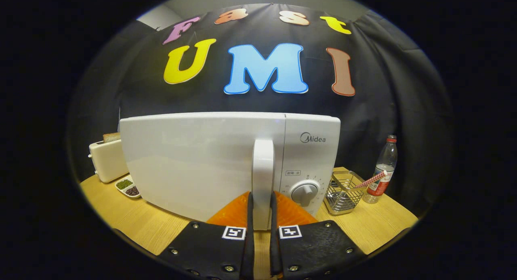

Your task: Open the microwave, put the food inside, and close the microwave door.

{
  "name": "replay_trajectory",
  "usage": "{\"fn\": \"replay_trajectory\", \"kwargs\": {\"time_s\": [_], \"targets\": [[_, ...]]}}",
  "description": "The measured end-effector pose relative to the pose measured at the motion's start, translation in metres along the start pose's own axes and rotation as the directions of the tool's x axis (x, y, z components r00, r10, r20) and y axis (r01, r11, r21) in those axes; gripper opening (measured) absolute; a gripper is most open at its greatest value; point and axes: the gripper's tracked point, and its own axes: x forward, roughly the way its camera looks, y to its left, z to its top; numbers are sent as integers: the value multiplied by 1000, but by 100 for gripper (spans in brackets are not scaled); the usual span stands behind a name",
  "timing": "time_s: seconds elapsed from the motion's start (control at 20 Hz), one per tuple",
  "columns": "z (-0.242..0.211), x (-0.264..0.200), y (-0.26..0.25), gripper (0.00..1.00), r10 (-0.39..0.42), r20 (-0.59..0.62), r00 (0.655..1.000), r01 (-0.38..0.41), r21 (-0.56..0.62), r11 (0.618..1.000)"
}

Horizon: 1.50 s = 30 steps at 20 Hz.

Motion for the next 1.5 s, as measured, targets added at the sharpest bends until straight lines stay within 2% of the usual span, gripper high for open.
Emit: {"fn": "replay_trajectory", "kwargs": {"time_s": [0.1,0.15,0.4,0.45,0.5,0.55,0.6,0.7,0.8,0.85,0.9,1.0,1.05,1.1,1.15,1.2,1.25,1.3,1.35,1.4,1.5], "targets": [[0,-3,0,16,9,-3,1000,-9,-9,1000],[0,-4,-2,11,14,-16,1000,-14,7,1000],[-1,-10,0,11,5,-5,1000,-5,-1,1000],[4,-18,7,11,44,9,999,-44,2,999],[7,-22,16,1,43,17,999,-43,-38,998],[5,-21,9,2,-5,2,1000,5,-71,997],[6,-24,13,2,33,5,999,-33,-60,998],[8,-24,3,1,-14,14,1000,15,-46,999],[4,-19,3,1,-1,-8,1000,0,-24,1000],[3,-19,3,4,-3,-15,1000,3,-25,1000],[3,-17,0,16,-16,-14,1000,16,-26,1000],[8,-15,-9,31,-59,7,998,59,-15,998],[12,-11,-6,43,-51,21,999,51,2,999],[12,-4,2,56,-4,9,1000,3,27,1000],[8,3,12,57,37,-20,999,-36,51,998],[6,9,9,57,34,-46,998,-31,60,998],[5,13,-1,56,-4,-53,999,6,52,999],[2,26,-2,40,3,-53,999,0,57,998],[5,13,1,24,-4,-43,999,6,45,999],[4,10,1,18,-6,-38,999,8,34,999],[5,8,2,13,-16,-30,999,17,27,999]]}}
